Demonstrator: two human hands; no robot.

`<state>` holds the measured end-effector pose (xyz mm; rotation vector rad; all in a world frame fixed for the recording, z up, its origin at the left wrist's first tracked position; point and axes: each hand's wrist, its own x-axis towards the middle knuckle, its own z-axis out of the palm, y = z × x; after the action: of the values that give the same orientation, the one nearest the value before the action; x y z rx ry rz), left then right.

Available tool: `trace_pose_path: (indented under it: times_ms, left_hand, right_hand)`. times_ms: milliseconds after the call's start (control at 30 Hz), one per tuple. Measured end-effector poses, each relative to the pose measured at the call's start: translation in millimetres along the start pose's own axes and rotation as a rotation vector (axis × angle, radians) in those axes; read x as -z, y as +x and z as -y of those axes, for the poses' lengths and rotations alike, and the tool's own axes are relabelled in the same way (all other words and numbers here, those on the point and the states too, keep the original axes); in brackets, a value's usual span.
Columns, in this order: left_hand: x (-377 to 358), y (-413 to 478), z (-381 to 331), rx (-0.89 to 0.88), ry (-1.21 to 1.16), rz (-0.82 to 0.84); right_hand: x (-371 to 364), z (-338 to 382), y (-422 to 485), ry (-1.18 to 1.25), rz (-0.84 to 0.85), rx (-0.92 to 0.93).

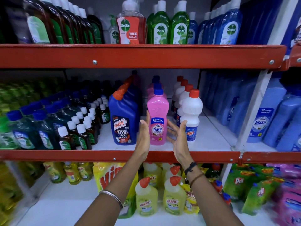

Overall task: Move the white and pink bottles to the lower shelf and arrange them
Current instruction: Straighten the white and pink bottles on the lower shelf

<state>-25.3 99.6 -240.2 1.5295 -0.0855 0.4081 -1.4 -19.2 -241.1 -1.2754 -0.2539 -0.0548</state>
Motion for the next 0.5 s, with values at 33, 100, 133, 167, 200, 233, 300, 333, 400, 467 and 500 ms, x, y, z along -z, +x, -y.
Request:
trace_pose_path:
  times_ms: [33, 100, 133, 167, 200, 233, 300, 333, 400, 467, 500]
  left_hand:
    - [1, 1, 2, -0.012, 0.017, 0.008]
    - [1, 1, 2, -0.045, 0.022, 0.023]
    - [1, 0, 0, -0.062, 0.022, 0.026]
    - [0, -2, -2, -0.076, 0.013, 0.021]
    - [-1, -3, -4, -0.091, -0.003, 0.003]
    - [-1, -7, -5, -0.121, -0.017, -0.029]
    - [1, -18, -8, -0.224, -0.010, -0.155]
    - [5, -24, -8, -0.298, -0.006, -0.237]
    - [21, -33, -7, -0.444, -0.007, -0.396]
    - [45, -32, -7, -0.461, -0.001, -0.491]
    - [58, -29, -6, -0.419, -0.011, -0.499]
  right_hand:
    - [-1, 1, -1, 0.002, 0.003, 0.002]
    - [-2, 4, -4, 0.013, 0.016, 0.001]
    - [-3, 5, -5, 0.014, 0.025, -0.004]
    - [-4, 6, -6, 0.014, 0.027, -0.006]
    - [-6, 7, -9, 0.021, 0.019, -0.003]
    - [-8, 5, -13, 0.018, -0.010, 0.025]
    - [-14, 2, -26, -0.035, -0.116, 0.195]
    - [-19, -1, -34, -0.050, -0.154, 0.303]
    - [-33, -8, -45, -0.058, -0.079, 0.434]
    - [-55, -15, -49, -0.045, 0.126, 0.383]
    - [-66, -18, -47, -0.027, 0.198, 0.308]
